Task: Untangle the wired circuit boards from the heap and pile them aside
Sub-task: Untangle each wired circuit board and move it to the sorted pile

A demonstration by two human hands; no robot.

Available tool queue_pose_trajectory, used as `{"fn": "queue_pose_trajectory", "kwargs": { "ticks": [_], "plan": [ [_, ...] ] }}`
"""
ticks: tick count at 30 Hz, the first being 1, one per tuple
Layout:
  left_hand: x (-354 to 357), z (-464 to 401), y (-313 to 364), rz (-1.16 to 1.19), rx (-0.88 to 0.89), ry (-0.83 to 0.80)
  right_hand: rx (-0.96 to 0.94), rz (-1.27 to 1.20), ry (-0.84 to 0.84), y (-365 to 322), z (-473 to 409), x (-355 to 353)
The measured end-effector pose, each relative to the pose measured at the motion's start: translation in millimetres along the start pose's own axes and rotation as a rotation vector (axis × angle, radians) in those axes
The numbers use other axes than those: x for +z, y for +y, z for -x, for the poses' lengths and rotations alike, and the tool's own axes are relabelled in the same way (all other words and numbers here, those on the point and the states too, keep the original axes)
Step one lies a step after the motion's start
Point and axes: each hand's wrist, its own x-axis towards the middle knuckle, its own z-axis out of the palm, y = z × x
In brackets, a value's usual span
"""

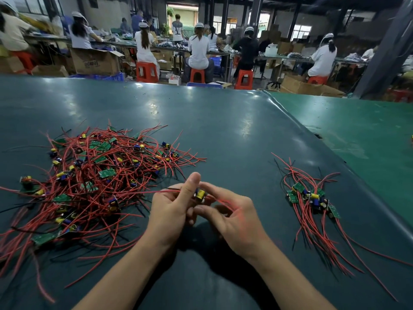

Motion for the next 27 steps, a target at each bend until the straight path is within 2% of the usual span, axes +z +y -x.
{"fn": "queue_pose_trajectory", "kwargs": {
  "ticks": [5,7,9,11,13,15,17,20,24,27],
  "plan": [
    [-2.1,-2.9,-2.6,-0.044,-0.025,0.034,-0.181,0.236,0.054,0.1,0.4,-5.3],
    [-1.2,-1.8,-2.2,-0.097,0.006,0.055,-0.15,0.208,0.093,-2.0,0.7,-4.6],
    [-1.5,0.8,-2.2,-0.183,0.076,0.051,-0.026,0.055,0.27,-4.4,-2.5,-6.2],
    [-3.5,4.7,-4.5,-0.38,0.227,0.021,0.085,-0.089,0.578,-6.6,-7.6,-13.4],
    [-6.9,7.9,-7.9,-0.664,0.377,0.012,0.174,-0.366,0.854,-10.9,-10.3,-25.4],
    [-11.0,8.7,-7.9,-0.893,0.482,0.07,0.292,-0.721,0.978,-12.6,-10.4,-35.6],
    [-16.5,6.6,-3.1,-1.099,0.595,0.226,0.383,-0.867,0.966,-10.7,-9.4,-38.4],
    [-35.0,-2.8,4.1,-1.32,0.609,0.415,0.362,-0.784,0.854,-8.5,-12.0,-31.1],
    [-57.1,-10.9,7.8,-1.617,0.202,0.451,0.326,-0.69,0.773,-9.7,-13.5,-26.0],
    [-56.6,-9.6,7.8,-1.673,0.103,0.476,0.352,-0.685,0.751,-8.2,-10.5,-29.7]
  ]
}}
